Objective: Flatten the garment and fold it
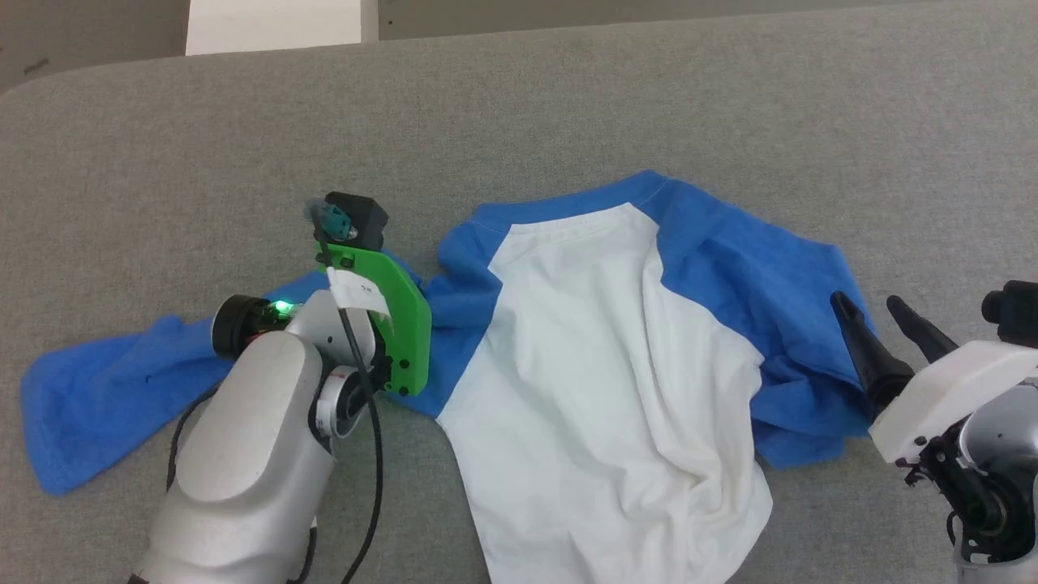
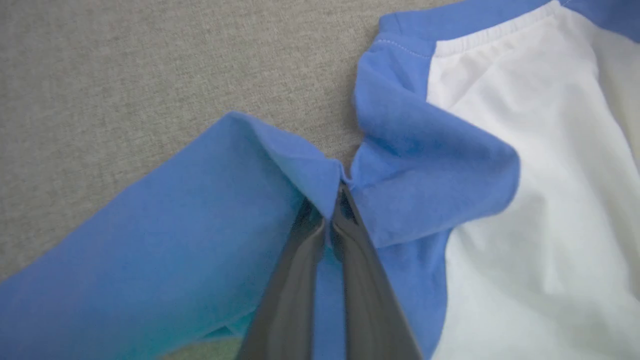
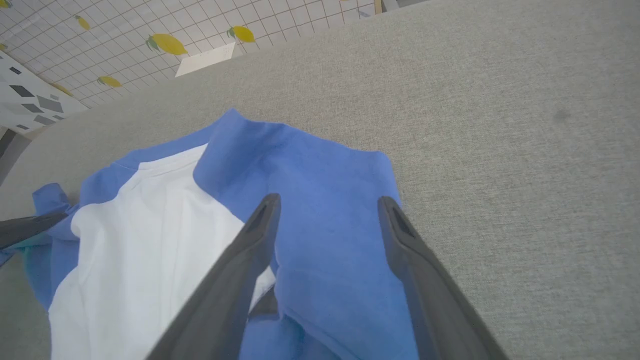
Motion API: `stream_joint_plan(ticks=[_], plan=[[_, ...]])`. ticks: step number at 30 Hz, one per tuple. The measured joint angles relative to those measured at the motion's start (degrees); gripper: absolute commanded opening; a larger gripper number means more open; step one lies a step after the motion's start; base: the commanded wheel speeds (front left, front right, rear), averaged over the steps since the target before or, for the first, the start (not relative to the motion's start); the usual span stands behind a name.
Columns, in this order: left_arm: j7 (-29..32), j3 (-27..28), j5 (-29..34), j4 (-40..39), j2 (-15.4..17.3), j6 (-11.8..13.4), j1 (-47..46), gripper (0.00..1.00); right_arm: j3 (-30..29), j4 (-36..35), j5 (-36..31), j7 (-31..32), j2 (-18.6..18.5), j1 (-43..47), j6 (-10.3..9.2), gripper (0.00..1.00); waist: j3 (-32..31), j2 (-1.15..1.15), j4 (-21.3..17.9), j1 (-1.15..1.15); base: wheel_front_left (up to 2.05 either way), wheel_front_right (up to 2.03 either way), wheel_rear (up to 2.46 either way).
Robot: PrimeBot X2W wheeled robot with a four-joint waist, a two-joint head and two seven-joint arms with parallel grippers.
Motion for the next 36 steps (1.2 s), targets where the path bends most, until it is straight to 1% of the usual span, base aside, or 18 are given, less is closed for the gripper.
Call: stream_joint_plan(ticks=[4, 6, 9, 12, 15, 19, 21, 24, 27, 30, 36], plan=[[-1.7, 0.1, -0.1, -0.2, -0.1, -0.1, 0.1, 0.00, 0.2, 0.2, -0.5, 0.0, 0.4, 0.0, 0.00, 1.00, -0.1, 0.00, 0.2, 0.00, 0.00, 0.00, 0.00], [-4.0, 1.6, -1.1, -0.9, -0.4, 0.1, 0.2, 0.00, 0.3, 0.4, -0.6, 0.0, 0.5, 0.0, 0.00, 1.00, -0.4, 0.00, 0.4, 0.00, 0.00, 0.00, 0.00], [-6.8, 4.2, -2.8, -2.7, -0.9, 1.3, 0.8, 0.00, 0.3, 0.4, -1.6, 0.0, 0.3, -0.1, 0.00, 1.00, -0.7, 0.00, 0.8, 0.00, 0.00, 0.00, 0.00], [-8.5, 5.9, -4.0, -4.8, -0.8, 2.0, 2.8, 0.00, 0.5, 0.4, -3.5, 0.0, -1.0, -1.3, 0.00, 1.00, -0.9, 0.00, 1.3, 0.00, 0.00, 0.00, 0.00], [-8.9, 6.1, -4.6, -6.6, -1.0, 2.1, 5.7, 0.00, 0.9, 0.7, -4.6, 0.1, -2.3, -3.8, 0.00, 1.00, -0.4, 0.00, 1.7, 0.00, 0.00, 0.00, 0.00], [-9.6, 6.2, -5.0, -8.2, -1.5, 2.7, 7.9, 0.00, 4.2, 2.9, -7.1, 1.6, -4.8, -8.4, 0.00, 1.00, 0.8, 0.00, 2.3, 0.00, 0.00, 0.00, 0.00], [-10.1, 6.3, -5.1, -8.9, -1.8, 3.1, 8.2, 0.00, 6.9, 4.9, -8.6, 3.2, -6.2, -10.9, 0.00, 1.00, 1.6, 0.00, 2.6, 0.00, 0.00, 0.00, 0.00], [-11.0, 6.9, -5.5, -10.4, -2.0, 3.6, 8.2, 0.00, 12.2, 8.3, -9.1, 4.9, -7.7, -15.7, 0.00, 1.00, 3.0, 0.00, 3.0, 0.00, 0.00, 0.00, 0.00], [-11.2, 7.2, -5.7, -11.5, -2.0, 3.6, 8.1, 0.00, 15.9, 12.0, -9.5, 5.6, -8.1, -20.1, 0.01, 1.00, 4.3, 0.00, 3.4, 0.00, 0.00, 0.00, 0.00], [-11.3, 7.1, -6.0, -12.1, -2.0, 3.6, 8.0, 0.00, 18.1, 16.2, -10.1, 6.2, -8.1, -23.3, 0.01, 1.00, 5.5, 0.00, 4.0, 0.00, 0.00, 0.00, 0.00], [-11.3, 6.8, -6.1, -12.5, -2.0, 3.6, 7.8, 0.00, 20.8, 22.7, -10.6, 6.2, -7.0, -26.7, 0.01, 1.00, 7.6, 0.00, 5.1, 0.00, 0.00, 0.00, 0.00]])
